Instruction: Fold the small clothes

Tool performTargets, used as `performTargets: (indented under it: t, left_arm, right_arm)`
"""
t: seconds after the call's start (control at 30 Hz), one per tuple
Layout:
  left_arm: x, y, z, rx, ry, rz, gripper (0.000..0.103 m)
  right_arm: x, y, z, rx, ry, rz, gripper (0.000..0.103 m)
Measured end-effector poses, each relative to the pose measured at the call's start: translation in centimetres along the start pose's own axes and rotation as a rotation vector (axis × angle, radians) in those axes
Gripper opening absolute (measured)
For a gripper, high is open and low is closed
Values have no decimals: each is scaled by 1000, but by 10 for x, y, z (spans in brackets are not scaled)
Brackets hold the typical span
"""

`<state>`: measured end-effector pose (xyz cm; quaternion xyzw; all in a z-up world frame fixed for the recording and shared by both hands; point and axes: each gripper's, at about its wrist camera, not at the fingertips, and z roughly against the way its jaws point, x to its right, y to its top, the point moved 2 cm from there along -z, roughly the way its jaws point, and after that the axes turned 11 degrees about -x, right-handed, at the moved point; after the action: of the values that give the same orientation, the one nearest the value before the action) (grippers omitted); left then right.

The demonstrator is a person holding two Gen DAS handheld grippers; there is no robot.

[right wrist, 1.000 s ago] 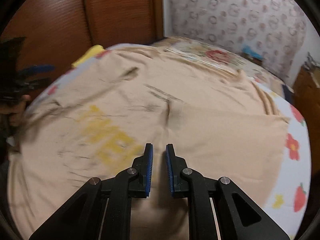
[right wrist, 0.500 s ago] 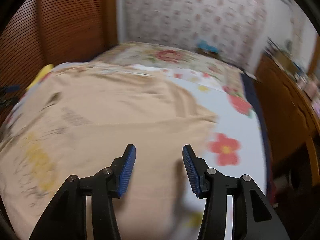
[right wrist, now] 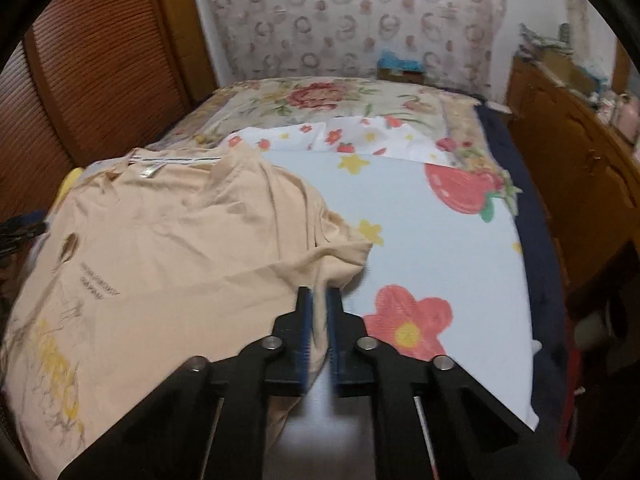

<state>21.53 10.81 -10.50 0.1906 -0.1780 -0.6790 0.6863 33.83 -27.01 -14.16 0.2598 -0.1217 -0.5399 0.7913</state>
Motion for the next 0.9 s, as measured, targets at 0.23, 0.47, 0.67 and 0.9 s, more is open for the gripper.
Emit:
performTargets:
  t: [0.23, 0.47, 0.67, 0.9]
  left_arm:
    - [-6, 1, -3, 0, 0, 13, 82]
    - [-11, 4, -10, -11, -22, 24, 75]
    - [-18, 12, -17, -34, -53, 42, 65]
    - [-21, 30, -28, -57, -98, 49, 65]
  right_arm:
    - [31, 9, 14, 31, -54, 1, 4]
    - [24, 11, -9, 0, -37, -5, 4]
    - [28, 17, -18, 8, -54, -33, 7]
    - [31, 19, -19, 18, -59, -56, 34]
